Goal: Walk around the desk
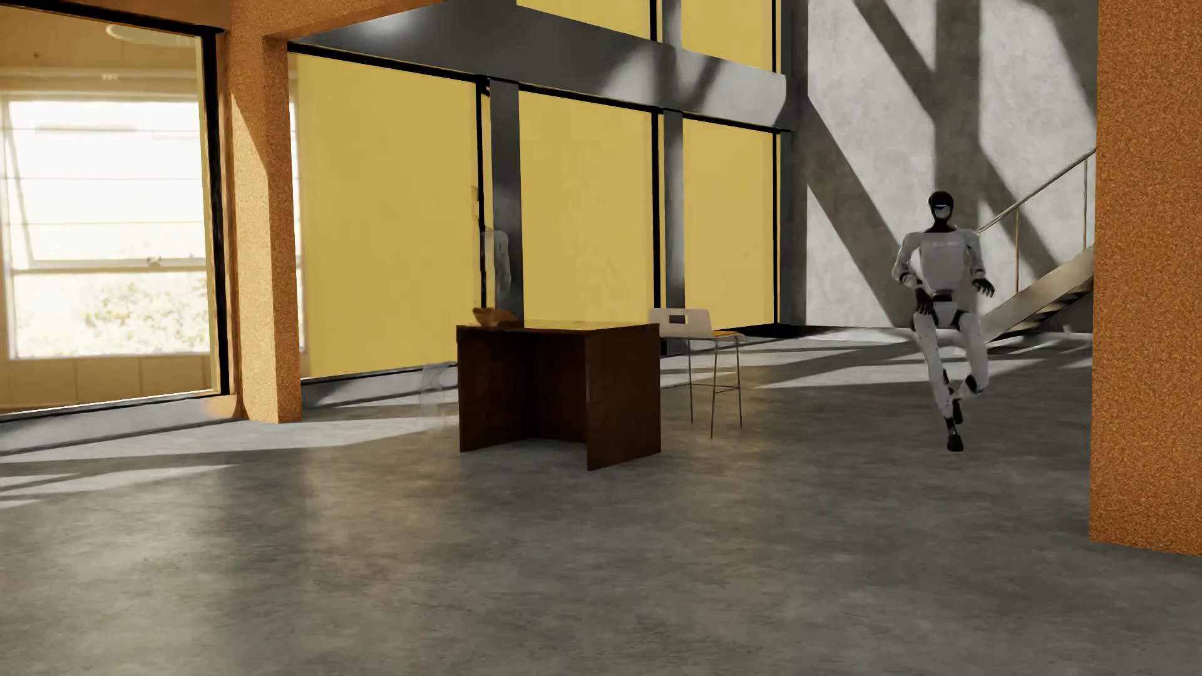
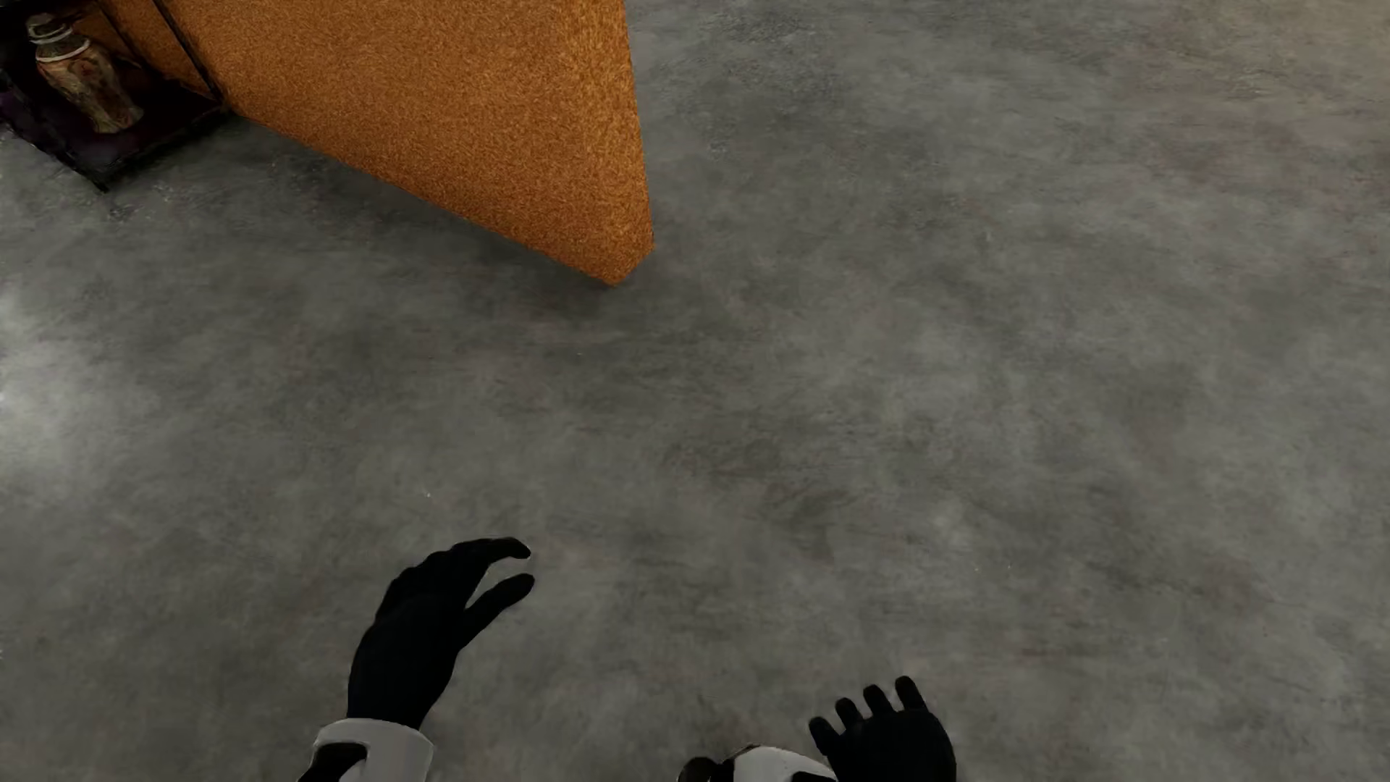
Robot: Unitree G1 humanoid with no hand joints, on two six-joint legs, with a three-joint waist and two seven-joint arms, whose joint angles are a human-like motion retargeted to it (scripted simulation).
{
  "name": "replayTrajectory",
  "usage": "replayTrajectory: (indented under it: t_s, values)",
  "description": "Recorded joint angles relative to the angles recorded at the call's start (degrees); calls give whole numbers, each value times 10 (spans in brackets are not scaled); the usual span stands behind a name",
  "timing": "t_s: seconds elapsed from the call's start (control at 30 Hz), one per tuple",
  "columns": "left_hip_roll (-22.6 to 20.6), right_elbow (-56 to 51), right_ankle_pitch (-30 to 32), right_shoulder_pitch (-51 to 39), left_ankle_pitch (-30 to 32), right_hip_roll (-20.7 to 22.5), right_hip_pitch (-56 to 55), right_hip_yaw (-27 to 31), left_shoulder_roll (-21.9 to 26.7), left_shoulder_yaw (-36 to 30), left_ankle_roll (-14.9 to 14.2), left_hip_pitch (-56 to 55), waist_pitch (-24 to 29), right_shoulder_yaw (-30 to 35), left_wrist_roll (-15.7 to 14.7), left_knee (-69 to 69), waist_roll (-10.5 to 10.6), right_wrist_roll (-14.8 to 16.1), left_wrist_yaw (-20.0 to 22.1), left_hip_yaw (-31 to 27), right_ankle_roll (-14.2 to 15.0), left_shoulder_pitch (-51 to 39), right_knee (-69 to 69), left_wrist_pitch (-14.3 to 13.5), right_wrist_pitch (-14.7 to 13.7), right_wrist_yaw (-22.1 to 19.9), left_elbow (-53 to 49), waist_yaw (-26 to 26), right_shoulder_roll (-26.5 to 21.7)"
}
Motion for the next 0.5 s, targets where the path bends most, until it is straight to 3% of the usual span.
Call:
replayTrajectory:
  t_s: [0.03, 0.07, 0.1, 0.13, 0.17, 0.2, 0.23, 0.3, 0.33, 0.37, 0.4, 0.43, 0.47, 0.5]
  values:
    - [-12, 21, -23, -36, -34, 28, 38, 23, -24, 11, 23, -70, 6, -15, 46, 77, 7, -77, -21, -42, 1, 3, -9, 47, 7, 10, 76, 8, 63]
    - [-6, 39, -33, -62, -51, 55, 79, 52, -51, 27, 25, -137, 9, -35, 73, 114, 11, -108, -53, -59, 2, 11, -34, 97, 15, -11, 178, 17, 134]
    - [10, 60, -40, -89, -68, 78, 122, 90, -77, 57, 43, -196, 9, -43, 66, 115, 13, -101, -100, -59, 6, 17, -61, 147, 18, -40, 288, 28, 200]
    - [29, 77, -48, -118, -84, 96, 160, 134, -96, 96, 50, -248, 6, -37, 38, 85, 13, -70, -153, -49, 10, 29, -84, 182, 15, -67, 388, 40, 239]
    - [48, 89, -58, -154, -88, 110, 192, 180, -103, 134, 61, -293, 3, -10, 18, 28, 12, -38, -185, -32, 14, 50, -101, 198, 2, -93, 468, 52, 248]
    - [63, 96, -72, -191, -91, 119, 222, 227, -101, 151, 61, -325, -2, 30, 16, -55, 11, 20, -212, -12, 20, 82, -111, 189, -18, -128, 527, 63, 238]
    - [65, 102, -87, -224, -87, 122, 252, 267, -98, 155, 57, -343, -6, 69, 30, -170, 11, 105, -237, 6, 26, 118, -118, 168, -39, -161, 568, 71, 216]
    - [26, 117, -102, -272, -74, 104, 315, 323, -106, 171, 8, -328, -13, 129, 62, -480, 10, 308, -263, 13, 44, 174, -149, 118, -72, -196, 607, 80, 148]
    - [0, 120, -104, -272, -87, 90, 346, 334, -111, 188, -27, -317, -15, 142, 68, -583, 10, 376, -280, 15, 50, 191, -154, 101, -83, -198, 616, 83, 110]
    - [-27, 126, -97, -262, -87, 75, 372, 331, -111, 204, -51, -316, -15, 141, 75, -600, 10, 408, -300, 8, 56, 192, -132, 92, -77, -198, 621, 86, 71]
    - [-59, 141, -73, -240, -47, 56, 393, 321, -108, 212, -33, -320, -15, 129, 90, -553, 10, 409, -312, -25, 66, 180, -106, 86, -56, -198, 622, 90, 37]
    - [-83, 168, -28, -212, 9, 39, 406, 306, -107, 220, -19, -323, -15, 106, 107, -492, 8, 372, -307, -42, 77, 162, -63, 85, -19, -189, 615, 92, 13]
    - [-95, 205, 39, -184, 9, 21, 391, 287, -113, 229, -9, -325, -13, 81, 121, -416, 4, 298, -280, -36, 95, 142, 29, 86, 24, -171, 605, 94, -1]
    - [-102, 265, 96, -167, -40, -6, 347, 265, -125, 243, 16, -317, -9, 55, 124, -356, -2, 198, -240, -22, 171, 114, 164, 94, 82, -150, 595, 96, 4]
